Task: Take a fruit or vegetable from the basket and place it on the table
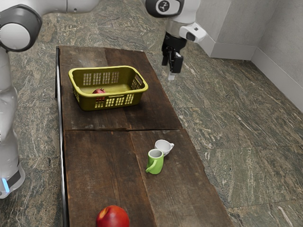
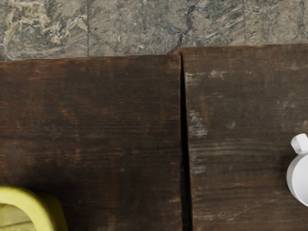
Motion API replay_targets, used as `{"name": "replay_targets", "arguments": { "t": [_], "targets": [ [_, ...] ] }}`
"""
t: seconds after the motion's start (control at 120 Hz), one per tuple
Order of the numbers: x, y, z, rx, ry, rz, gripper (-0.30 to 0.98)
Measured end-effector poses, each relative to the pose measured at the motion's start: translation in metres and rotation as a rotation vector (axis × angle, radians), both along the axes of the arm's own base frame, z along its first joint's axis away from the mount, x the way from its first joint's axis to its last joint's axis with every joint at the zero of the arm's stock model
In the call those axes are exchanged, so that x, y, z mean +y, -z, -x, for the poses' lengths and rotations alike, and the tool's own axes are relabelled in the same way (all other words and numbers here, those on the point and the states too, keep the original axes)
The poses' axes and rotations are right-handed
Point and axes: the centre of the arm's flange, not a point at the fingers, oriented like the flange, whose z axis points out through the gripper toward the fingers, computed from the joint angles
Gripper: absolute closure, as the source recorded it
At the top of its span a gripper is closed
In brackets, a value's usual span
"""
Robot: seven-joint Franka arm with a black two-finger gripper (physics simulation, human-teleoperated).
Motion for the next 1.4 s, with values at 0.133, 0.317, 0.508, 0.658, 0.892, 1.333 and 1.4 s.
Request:
{"name": "replay_targets", "arguments": {
  "t": [0.133,0.317,0.508,0.658,0.892,1.333,1.4],
  "targets": [
    [0.044,0.0,0.004,0.0,-0.054,-0.006,0.0],
    [0.118,0.0,0.018,0.002,-0.162,-0.009,0.0],
    [0.177,0.0,0.037,0.003,-0.254,-0.004,0.0],
    [0.197,0.001,0.046,0.004,-0.281,-0.003,0.0],
    [0.185,-0.014,0.033,-0.023,-0.241,-0.014,0.0],
    [0.111,0.006,0.173,0.032,-0.135,0.03,0.0],
    [0.108,0.01,0.211,0.026,-0.138,0.032,0.0]
  ]
}}
